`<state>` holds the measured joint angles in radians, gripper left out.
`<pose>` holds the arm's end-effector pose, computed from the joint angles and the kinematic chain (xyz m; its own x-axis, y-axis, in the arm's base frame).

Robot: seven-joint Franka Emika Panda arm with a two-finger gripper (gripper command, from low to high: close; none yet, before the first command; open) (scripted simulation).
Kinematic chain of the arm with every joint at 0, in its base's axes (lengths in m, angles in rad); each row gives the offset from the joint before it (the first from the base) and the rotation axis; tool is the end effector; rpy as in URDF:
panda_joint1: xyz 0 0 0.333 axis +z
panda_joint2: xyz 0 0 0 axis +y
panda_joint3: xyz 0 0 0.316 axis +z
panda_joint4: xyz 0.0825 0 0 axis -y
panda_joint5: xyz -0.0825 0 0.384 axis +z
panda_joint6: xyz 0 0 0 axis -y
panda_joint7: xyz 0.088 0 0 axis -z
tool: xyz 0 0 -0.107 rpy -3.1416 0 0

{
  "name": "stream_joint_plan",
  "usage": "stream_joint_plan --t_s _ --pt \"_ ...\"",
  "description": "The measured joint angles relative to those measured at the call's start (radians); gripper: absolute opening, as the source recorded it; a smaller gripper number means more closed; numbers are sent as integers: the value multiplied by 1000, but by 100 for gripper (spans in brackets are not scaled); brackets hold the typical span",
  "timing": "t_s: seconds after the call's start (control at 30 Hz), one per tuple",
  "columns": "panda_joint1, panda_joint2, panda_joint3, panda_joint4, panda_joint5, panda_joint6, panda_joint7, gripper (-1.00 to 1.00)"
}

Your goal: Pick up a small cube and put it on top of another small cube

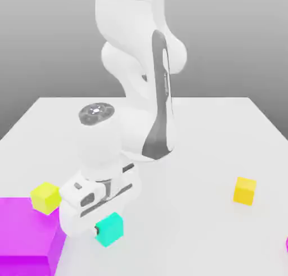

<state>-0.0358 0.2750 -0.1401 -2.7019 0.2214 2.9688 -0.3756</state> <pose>0.3860 -0.0891 0.1432 0.9999 -0.0134 -0.0014 -0.0134 -0.9999 -0.0001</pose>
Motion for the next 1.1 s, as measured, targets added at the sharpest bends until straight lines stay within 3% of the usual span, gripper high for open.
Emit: stream_joint_plan --t_s 0.2,0.63,0.93,1.1 --pt "59 -193 -68 -38 -161 -151 145 -100" --pt "453 -334 127 -76 -178 -251 707 -100" --pt "633 -423 333 -100 -150 -313 1081 -100" --pt "650 -303 363 -100 -210 -194 1184 -100"
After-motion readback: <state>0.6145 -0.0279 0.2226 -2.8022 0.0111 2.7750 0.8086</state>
